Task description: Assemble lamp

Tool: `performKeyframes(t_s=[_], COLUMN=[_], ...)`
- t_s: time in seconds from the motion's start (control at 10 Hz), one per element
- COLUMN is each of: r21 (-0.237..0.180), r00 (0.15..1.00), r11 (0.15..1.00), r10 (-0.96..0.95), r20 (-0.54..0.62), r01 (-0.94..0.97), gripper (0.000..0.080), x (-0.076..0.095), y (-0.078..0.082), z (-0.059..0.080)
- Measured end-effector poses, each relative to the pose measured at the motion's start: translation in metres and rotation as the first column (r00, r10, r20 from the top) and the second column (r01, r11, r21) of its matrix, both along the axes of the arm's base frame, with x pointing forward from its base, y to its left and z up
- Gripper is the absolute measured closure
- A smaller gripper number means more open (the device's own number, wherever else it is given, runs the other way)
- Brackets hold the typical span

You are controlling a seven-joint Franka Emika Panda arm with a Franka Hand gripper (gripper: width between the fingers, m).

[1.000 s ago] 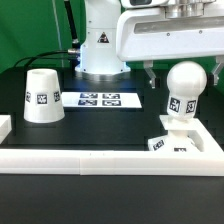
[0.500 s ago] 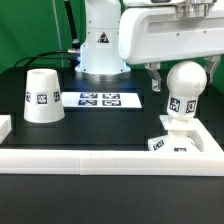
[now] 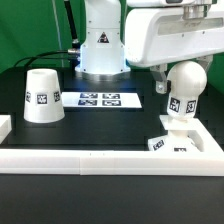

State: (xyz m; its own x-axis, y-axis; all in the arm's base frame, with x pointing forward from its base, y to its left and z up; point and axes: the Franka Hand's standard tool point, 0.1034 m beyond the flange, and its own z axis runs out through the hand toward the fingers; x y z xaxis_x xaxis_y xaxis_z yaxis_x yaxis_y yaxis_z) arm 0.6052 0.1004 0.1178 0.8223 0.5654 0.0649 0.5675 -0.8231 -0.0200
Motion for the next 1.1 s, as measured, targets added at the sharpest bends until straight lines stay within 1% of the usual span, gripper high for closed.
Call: performKeyframes(t_s=[0.5, 0.6, 0.8, 1.1], r21=[0.002, 0.013, 0.018, 0.026], r00=[1.000, 0.989, 0.944, 0.822], r11=[1.000, 0.989, 0.944, 0.822], r10=[-0.023, -0.148, -0.329, -0.568], r20=[-0.001, -0.007, -0.019, -0.045], r01=[0.023, 0.148, 0.329, 0.569], gripper=[0.0223, 0.0223, 0.0222, 0.0222], x=[0.0000, -0.0002, -0.0006, -0.0010], y=[0.0000, 0.0000, -0.0005, -0.0017], z=[0.0000, 0.0001, 0.0000, -0.0006])
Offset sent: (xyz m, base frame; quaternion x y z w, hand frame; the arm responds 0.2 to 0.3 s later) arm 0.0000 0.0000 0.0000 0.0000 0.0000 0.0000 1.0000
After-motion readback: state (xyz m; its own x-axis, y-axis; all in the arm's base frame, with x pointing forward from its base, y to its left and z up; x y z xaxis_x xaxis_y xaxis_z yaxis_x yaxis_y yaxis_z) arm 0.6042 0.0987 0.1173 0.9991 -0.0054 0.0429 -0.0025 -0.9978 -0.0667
